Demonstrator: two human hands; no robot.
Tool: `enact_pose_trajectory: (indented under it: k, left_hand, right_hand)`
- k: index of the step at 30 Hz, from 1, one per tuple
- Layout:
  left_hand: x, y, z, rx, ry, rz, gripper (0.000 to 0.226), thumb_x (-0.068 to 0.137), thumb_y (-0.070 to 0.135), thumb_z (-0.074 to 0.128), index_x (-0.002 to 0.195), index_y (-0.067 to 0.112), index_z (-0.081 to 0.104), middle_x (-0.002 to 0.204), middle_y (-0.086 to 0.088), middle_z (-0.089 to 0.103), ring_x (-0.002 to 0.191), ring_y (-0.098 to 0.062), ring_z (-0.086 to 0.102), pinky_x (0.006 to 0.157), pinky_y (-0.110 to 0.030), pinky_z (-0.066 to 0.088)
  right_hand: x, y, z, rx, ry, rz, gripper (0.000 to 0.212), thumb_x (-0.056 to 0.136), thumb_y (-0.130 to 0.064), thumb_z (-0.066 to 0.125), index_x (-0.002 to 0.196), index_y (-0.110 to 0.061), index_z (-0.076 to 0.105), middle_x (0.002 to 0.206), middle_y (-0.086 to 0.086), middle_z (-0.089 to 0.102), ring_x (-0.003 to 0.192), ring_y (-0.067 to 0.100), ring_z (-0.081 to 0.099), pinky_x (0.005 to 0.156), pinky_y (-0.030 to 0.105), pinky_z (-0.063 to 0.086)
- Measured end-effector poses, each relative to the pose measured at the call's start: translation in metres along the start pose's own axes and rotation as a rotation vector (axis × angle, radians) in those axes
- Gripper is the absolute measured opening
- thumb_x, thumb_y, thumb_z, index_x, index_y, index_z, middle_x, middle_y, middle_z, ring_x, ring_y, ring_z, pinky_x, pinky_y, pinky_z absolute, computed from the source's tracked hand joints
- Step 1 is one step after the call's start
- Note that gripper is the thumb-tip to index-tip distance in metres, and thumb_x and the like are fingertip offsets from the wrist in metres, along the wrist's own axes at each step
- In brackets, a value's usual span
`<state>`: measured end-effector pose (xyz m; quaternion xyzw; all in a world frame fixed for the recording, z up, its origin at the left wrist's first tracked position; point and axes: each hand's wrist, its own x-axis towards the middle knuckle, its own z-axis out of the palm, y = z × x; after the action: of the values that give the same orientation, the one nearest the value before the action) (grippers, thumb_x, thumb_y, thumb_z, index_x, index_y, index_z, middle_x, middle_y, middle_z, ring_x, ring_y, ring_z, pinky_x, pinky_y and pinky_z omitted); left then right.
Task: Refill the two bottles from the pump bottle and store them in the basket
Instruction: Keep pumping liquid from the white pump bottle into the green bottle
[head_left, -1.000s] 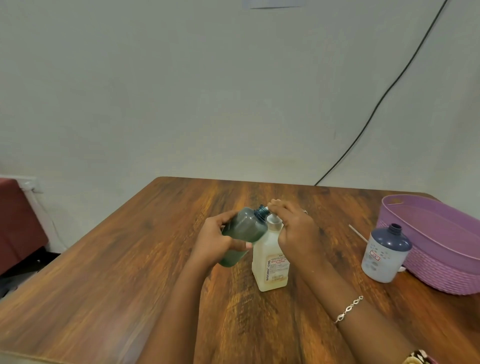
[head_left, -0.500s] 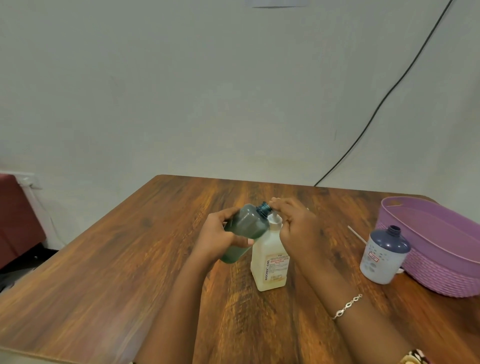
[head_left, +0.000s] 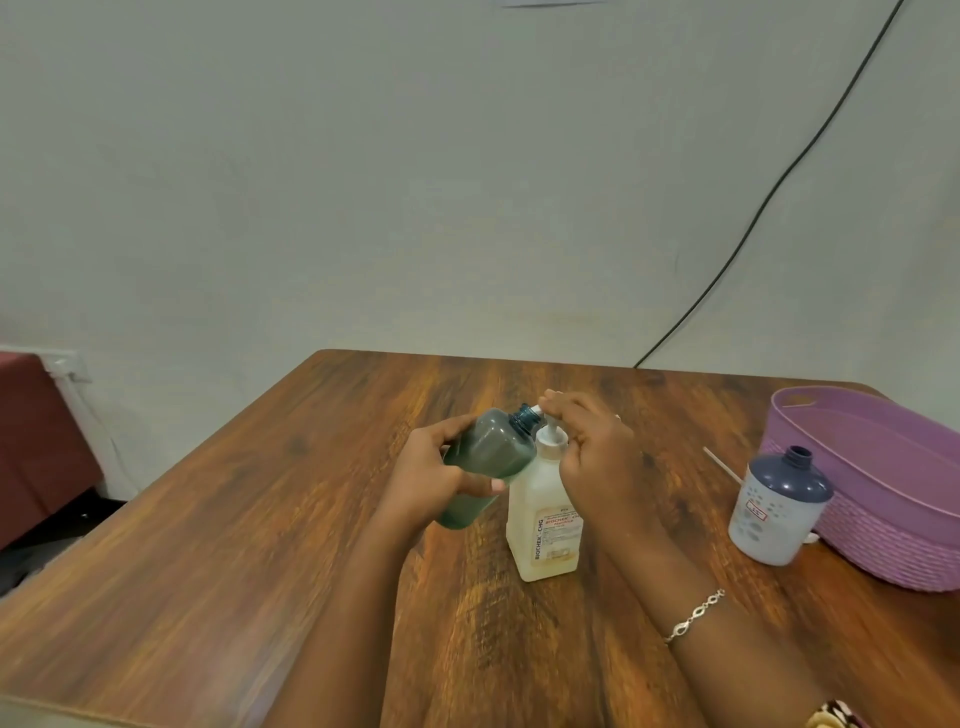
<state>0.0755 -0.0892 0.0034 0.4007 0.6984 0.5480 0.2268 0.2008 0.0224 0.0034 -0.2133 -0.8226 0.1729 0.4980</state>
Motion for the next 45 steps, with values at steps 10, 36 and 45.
enact_pose_trajectory:
  k: [10,36,45]
  left_hand:
    - [-0.010,-0.006,0.002,-0.079,0.000,-0.019,0.066,0.062,-0.001,0.078,0.121,0.021,0.058,0.107,0.008,0.058,0.098,-0.012,0.053,0.072,-0.026,0.042]
    - [-0.004,-0.009,0.003,-0.102,0.009,-0.023,0.072,0.060,0.000,0.080,0.125,0.020,0.057,0.114,0.004,0.059,0.102,-0.015,0.054,0.077,-0.031,0.043]
    - [-0.007,-0.004,-0.002,-0.111,-0.002,0.000,0.065,0.061,-0.003,0.078,0.116,0.026,0.059,0.107,0.008,0.059,0.098,-0.013,0.054,0.077,-0.030,0.044]
  right_hand:
    - [-0.004,0.005,0.002,0.002,-0.015,0.021,0.047,0.076,0.017,0.042,0.110,-0.005,0.066,0.112,0.003,0.064,0.100,0.010,0.057,0.083,0.019,0.043]
    - [-0.001,0.008,0.009,-0.029,0.008,-0.036,0.035,0.074,0.006,0.042,0.095,-0.002,0.069,0.092,0.004,0.066,0.075,0.025,0.061,0.063,0.035,0.051]
    - [0.009,-0.002,0.002,-0.007,0.025,-0.039,0.028,0.081,-0.002,0.044,0.090,-0.001,0.070,0.087,0.005,0.066,0.073,0.020,0.057,0.066,0.033,0.049]
